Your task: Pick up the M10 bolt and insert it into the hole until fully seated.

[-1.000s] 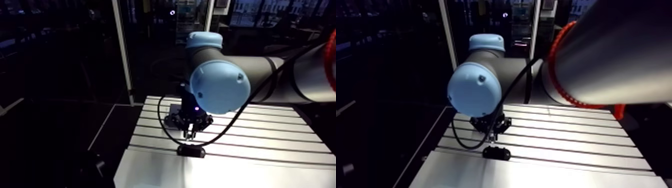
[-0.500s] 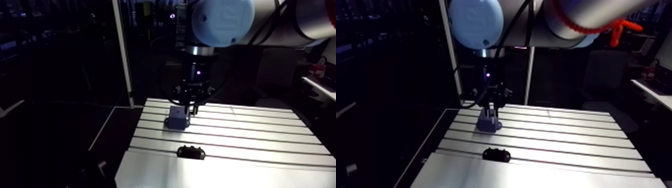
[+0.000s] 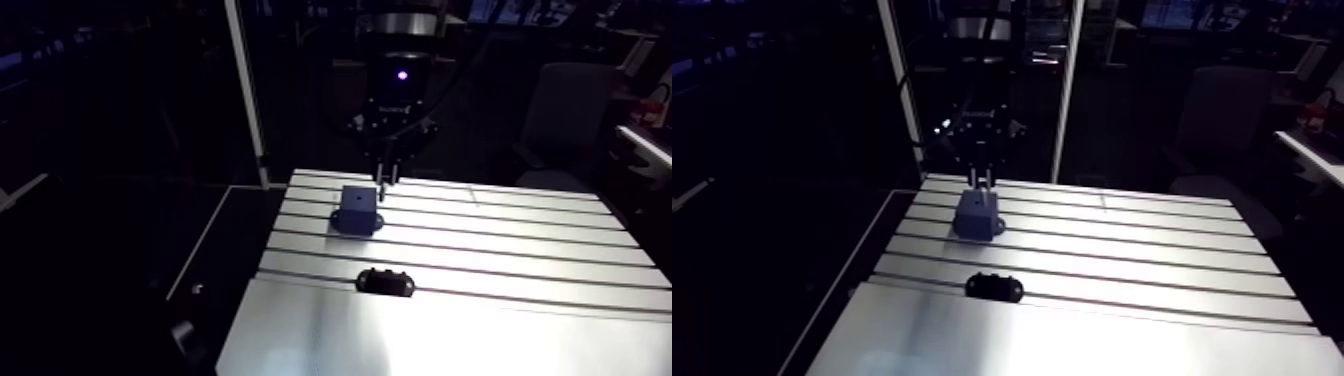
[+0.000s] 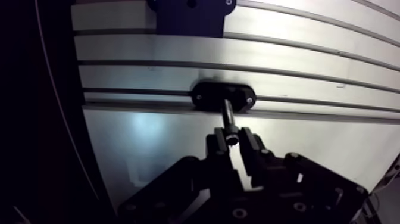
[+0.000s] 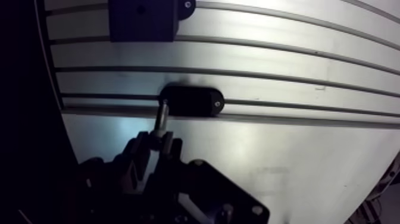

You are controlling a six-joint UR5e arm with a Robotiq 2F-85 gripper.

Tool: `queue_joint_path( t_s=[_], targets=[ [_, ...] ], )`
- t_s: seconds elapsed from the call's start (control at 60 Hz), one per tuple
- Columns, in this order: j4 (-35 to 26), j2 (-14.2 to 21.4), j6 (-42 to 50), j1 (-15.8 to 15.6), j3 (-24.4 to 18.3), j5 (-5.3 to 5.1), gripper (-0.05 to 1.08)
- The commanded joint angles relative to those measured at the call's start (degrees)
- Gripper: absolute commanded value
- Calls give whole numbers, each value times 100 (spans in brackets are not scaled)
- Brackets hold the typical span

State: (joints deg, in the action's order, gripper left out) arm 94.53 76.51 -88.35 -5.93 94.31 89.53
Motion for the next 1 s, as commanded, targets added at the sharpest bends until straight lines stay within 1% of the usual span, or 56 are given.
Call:
queue_joint_path(
  t_s=[0.017, 0.1, 0.133, 0.267, 0.583, 1.0],
  targets=[
    [-289, -385, 23, -167, -505, -28, 107],
    [-307, -493, 24, -228, -611, -28, 108],
    [-308, -592, 33, -265, -700, -36, 108],
    [-325, -751, 58, -277, -859, -37, 108],
    [-439, -1016, 68, -277, -1091, -19, 108],
    [-502, -1349, 67, -277, -1440, -28, 108]
  ],
)
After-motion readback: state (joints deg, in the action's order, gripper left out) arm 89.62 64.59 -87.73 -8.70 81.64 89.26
